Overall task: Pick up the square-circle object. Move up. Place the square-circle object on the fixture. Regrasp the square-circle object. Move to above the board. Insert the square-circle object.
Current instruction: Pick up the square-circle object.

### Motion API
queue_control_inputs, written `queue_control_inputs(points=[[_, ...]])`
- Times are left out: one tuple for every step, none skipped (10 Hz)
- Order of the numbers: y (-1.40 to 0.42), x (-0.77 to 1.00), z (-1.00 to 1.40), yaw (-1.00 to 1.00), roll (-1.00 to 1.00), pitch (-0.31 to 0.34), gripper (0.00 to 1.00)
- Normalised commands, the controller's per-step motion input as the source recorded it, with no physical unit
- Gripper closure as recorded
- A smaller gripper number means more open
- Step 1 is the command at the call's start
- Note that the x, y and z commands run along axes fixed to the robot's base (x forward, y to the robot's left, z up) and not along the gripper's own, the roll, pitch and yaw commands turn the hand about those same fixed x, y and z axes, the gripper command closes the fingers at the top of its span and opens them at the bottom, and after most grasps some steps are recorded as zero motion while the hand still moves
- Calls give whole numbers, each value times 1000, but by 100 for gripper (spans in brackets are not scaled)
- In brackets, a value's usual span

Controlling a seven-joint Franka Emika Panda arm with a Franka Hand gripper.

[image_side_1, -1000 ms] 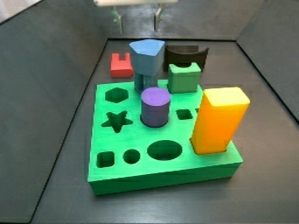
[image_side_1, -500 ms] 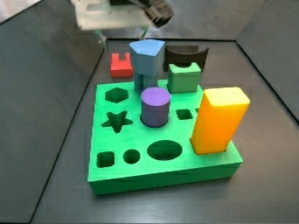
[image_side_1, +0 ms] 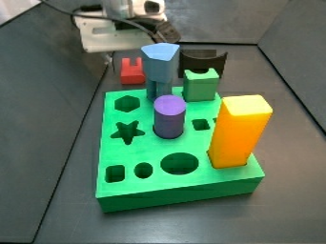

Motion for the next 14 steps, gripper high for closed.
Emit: queue_control_inputs(points=[[0, 0, -111, 0, -83, -84, 0], [0, 0, 0, 0, -20, 0, 0], [-60, 69, 0, 0, 0, 0, 0], [-69, 51, -3, 0, 0, 0, 0], [-94, 0, -34, 0, 0, -11, 0], [-157, 0, -51, 0, 21, 0, 0], [0, 0, -23, 0, 0, 0, 0], [0, 0, -29, 0, -10, -1, 0], [71, 0, -131, 0, 0, 0, 0], [91, 0, -160, -146, 0, -3, 0], [63, 0, -151, -277, 0, -3, 0], [51, 0, -54, -243, -11, -7, 0], [0, 0, 0, -17, 0, 0, 0], [0, 0, 0, -120, 0, 0, 0]])
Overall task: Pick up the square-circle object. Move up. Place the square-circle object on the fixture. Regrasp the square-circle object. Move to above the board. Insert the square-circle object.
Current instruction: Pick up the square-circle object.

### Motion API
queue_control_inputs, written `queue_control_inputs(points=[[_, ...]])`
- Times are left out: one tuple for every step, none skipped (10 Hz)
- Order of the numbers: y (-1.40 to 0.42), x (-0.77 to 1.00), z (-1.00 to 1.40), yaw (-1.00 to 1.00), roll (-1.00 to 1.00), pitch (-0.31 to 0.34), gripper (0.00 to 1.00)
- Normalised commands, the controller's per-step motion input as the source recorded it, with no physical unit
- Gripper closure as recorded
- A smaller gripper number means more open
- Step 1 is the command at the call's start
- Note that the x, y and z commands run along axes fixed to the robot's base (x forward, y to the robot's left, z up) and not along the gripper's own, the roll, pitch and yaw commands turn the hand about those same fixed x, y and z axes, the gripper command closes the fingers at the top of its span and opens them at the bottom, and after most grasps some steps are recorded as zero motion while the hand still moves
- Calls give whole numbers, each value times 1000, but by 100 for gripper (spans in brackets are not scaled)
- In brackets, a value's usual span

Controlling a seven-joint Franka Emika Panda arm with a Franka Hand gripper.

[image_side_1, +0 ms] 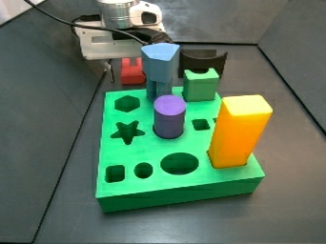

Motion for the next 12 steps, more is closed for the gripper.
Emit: queue_control_inputs(points=[[0, -3, 0, -83, 0, 0, 0], [0, 0, 0, 0, 0, 0, 100], [0, 0, 0, 0, 0, 0, 100], [0, 0, 0, 0, 0, 0, 100], [0, 0, 0, 0, 0, 0, 100], [0, 0, 0, 0, 0, 0, 100], [0, 0, 0, 0, 0, 0, 100], [0, 0, 0, 0, 0, 0, 100], [0, 0, 0, 0, 0, 0, 100], [0, 0, 0, 0, 0, 0, 100], [0, 0, 0, 0, 0, 0, 100], [0, 0, 0, 0, 0, 0, 100]])
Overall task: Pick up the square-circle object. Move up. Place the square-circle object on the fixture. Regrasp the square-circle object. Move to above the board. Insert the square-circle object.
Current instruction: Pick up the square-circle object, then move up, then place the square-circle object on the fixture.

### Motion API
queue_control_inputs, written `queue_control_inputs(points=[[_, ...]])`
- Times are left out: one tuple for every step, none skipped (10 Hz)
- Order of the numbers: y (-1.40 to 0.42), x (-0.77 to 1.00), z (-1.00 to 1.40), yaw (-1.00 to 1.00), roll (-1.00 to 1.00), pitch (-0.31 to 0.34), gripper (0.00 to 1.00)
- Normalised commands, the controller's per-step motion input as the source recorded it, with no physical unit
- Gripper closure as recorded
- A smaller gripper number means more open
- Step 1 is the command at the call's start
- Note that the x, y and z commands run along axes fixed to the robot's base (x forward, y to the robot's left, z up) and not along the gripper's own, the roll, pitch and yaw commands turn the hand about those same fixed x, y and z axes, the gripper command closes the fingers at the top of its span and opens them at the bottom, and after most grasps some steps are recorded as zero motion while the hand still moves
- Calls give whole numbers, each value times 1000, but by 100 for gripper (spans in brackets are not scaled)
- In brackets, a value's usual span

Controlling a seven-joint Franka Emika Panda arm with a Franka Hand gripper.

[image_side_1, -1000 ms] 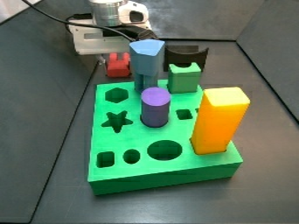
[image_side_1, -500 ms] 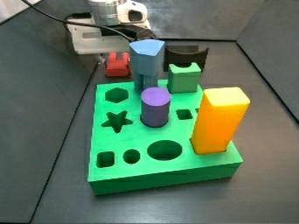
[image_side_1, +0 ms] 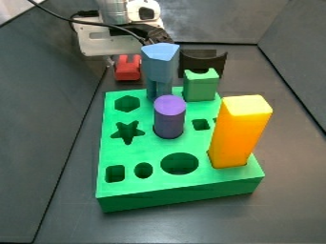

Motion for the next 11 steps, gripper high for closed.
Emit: queue_control_inputs(points=[[0, 0, 0, 0, 0, 0, 100], [0, 0, 0, 0, 0, 0, 100], [0, 0, 833, 0, 0, 0, 100], [-30, 30, 815, -51, -3, -1, 100], [-26, 12, 692, -51, -3, 41, 100], [-17, 6, 576, -45, -1, 57, 100], [-6, -5, 403, -34, 3, 57, 100], [-4, -11, 309, -31, 4, 51, 100], [0, 0, 1000, 0, 0, 0, 100], [2, 14, 1000, 5, 2, -16, 100], [2, -2, 1000, 4, 3, 12, 100]])
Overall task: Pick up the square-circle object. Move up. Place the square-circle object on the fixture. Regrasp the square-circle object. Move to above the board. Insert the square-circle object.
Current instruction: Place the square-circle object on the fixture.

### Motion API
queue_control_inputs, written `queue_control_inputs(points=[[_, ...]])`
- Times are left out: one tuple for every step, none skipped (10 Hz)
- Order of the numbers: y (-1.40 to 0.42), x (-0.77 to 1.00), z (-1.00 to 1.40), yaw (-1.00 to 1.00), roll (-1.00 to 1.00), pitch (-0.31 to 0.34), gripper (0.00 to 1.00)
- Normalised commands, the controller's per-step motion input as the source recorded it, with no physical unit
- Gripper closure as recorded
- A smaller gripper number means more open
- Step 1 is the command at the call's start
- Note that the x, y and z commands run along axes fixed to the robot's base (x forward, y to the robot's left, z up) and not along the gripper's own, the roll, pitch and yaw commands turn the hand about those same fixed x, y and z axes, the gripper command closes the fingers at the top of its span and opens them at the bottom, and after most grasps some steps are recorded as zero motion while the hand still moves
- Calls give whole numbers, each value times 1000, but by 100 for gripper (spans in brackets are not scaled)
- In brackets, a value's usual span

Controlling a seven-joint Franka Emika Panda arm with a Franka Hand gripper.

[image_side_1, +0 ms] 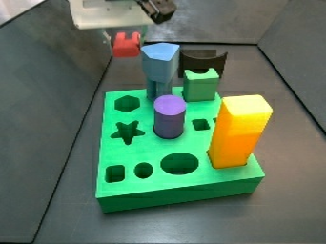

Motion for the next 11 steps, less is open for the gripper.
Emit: queue_control_inputs(points=[[3, -5, 1000, 3, 4, 26, 100], [4, -9, 1000, 2, 6, 34, 100], [6, -13, 1000, 0, 8, 37, 100], [8, -17, 1000, -1, 10, 39, 100], [9, -19, 1000, -2, 12, 42, 100], [10, -13, 831, -3, 14, 46, 100], [10, -8, 674, -4, 16, 55, 100], [11, 0, 518, -4, 18, 63, 100], [12, 5, 307, -5, 20, 76, 100], [115, 1000, -72, -396, 30, 220, 100], [115, 1000, -107, -383, 26, 230, 100]])
